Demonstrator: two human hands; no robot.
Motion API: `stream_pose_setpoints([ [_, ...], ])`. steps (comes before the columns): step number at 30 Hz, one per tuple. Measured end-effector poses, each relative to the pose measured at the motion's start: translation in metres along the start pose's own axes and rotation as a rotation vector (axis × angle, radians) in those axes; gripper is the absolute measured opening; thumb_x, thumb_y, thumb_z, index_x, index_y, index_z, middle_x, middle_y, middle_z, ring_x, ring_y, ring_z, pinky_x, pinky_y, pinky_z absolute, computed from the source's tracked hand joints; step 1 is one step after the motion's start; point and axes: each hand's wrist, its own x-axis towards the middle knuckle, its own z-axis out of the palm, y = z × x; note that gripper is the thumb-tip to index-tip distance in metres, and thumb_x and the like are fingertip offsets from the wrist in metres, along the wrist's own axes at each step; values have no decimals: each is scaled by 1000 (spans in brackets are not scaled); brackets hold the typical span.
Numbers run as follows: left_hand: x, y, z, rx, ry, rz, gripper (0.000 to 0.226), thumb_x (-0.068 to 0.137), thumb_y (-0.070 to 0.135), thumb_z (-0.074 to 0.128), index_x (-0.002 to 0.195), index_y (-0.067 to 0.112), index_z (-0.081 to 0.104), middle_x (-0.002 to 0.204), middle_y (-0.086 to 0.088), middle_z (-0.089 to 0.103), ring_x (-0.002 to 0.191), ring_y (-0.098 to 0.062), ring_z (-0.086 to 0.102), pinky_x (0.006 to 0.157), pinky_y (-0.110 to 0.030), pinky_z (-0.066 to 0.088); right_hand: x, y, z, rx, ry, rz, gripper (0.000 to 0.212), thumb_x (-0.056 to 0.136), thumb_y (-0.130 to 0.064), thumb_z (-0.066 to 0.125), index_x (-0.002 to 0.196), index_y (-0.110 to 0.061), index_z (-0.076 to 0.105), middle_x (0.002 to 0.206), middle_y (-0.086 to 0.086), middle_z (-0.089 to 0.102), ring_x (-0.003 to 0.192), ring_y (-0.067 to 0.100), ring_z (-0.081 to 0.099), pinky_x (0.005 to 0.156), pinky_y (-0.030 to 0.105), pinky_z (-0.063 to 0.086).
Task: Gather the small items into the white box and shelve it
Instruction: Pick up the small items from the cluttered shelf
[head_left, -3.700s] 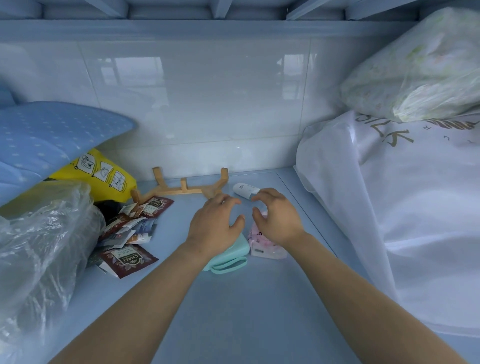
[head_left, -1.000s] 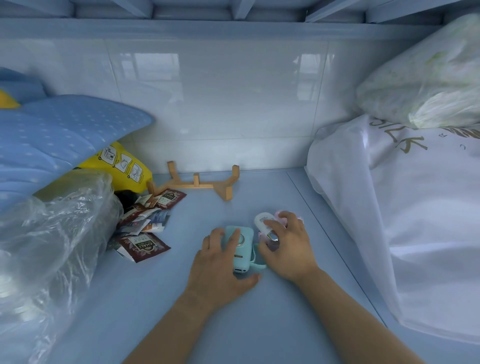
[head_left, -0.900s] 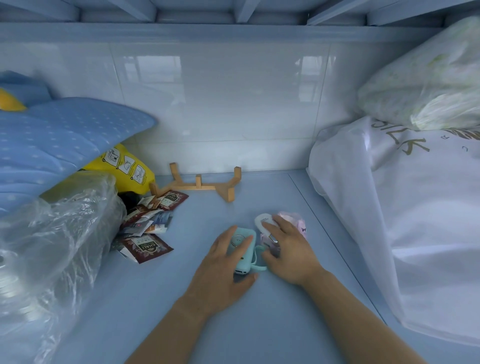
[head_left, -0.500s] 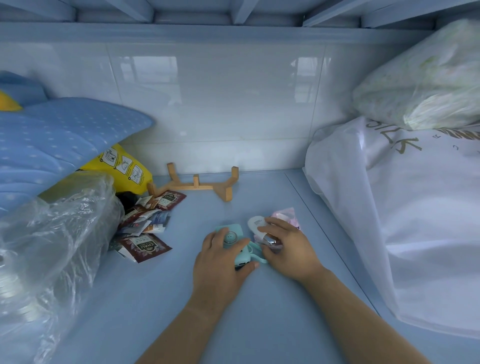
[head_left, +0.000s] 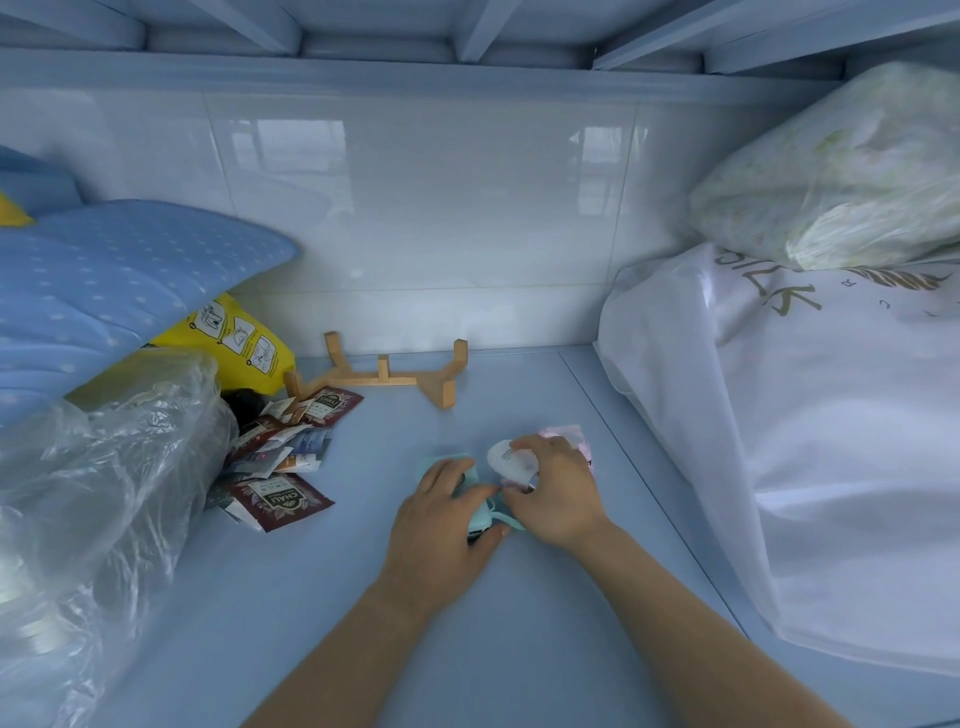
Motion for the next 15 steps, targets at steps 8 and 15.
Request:
stream_pose_setpoints([
  [8,-1,3,0,-23,26,-5,34,76,39,68,107,25,65,127,-3,52,125,-21,42,80,-40,51,-8,0,-5,32,-18,-43,51,77,-16,66,126,-16,51,112,12,49,102,26,48,83,29,42],
  [15,-3,2,0,-17,23,-18,28,78,36,66,103,23,65,131,-2,50,125,-19,42,81,-39,51,-7,-8,-15,-30,230,-24,48,77,-18,61,124,-16,51,112,13,44,102,26,43,80,25,33],
])
